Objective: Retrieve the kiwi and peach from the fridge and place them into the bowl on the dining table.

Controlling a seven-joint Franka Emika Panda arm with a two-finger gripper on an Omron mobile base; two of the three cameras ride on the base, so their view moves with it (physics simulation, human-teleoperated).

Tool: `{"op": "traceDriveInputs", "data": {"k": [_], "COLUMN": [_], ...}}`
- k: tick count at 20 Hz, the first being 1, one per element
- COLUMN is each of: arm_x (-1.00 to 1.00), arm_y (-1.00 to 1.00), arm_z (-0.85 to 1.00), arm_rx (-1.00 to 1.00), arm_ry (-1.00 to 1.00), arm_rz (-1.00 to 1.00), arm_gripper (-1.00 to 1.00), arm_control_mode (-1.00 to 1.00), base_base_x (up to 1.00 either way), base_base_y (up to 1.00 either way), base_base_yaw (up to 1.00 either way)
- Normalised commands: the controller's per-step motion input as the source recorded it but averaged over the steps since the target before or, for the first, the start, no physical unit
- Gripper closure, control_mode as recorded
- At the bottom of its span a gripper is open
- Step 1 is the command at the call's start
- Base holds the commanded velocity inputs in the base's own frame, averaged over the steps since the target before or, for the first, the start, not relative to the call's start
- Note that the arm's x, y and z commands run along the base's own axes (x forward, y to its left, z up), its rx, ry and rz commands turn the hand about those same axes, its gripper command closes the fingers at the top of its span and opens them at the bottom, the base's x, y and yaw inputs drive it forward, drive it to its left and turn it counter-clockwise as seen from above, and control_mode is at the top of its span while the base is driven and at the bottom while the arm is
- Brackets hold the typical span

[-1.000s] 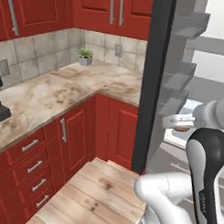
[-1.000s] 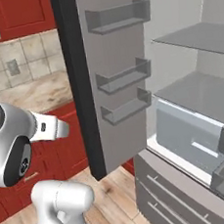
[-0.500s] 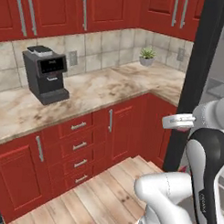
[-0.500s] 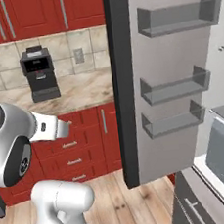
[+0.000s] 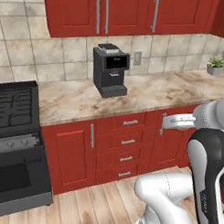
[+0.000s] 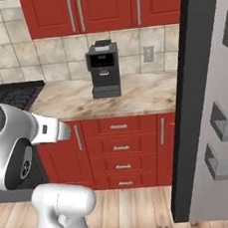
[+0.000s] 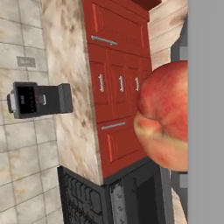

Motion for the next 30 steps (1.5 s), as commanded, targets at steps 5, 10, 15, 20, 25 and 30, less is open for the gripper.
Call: {"op": "traceDriveInputs", "data": {"k": [5, 10, 15, 20, 25, 30], "arm_x": [0.00, 0.00, 0.00, 0.00, 0.00, 0.00], "arm_y": [0.00, 0.00, 0.00, 0.00, 0.00, 0.00], "arm_z": [0.00, 0.00, 0.00, 0.00, 0.00, 0.00], "arm_rx": [0.00, 0.00, 0.00, 0.00, 0.00, 0.00], "arm_ry": [0.00, 0.00, 0.00, 0.00, 0.00, 0.00], "arm_rz": [0.00, 0.00, 0.00, 0.00, 0.00, 0.00], "arm_gripper": [1.00, 1.00, 1.00, 1.00, 1.00, 1.00], "arm_control_mode": [1.00, 1.00, 1.00, 1.00, 1.00, 1.00], "base_base_x": [0.14, 0.05, 0.26, 0.50, 0.61, 0.73], "base_base_y": [0.51, 0.57, 0.60, 0.65, 0.64, 0.62], "base_base_yaw": [0.56, 0.57, 0.57, 0.56, 0.56, 0.58]}}
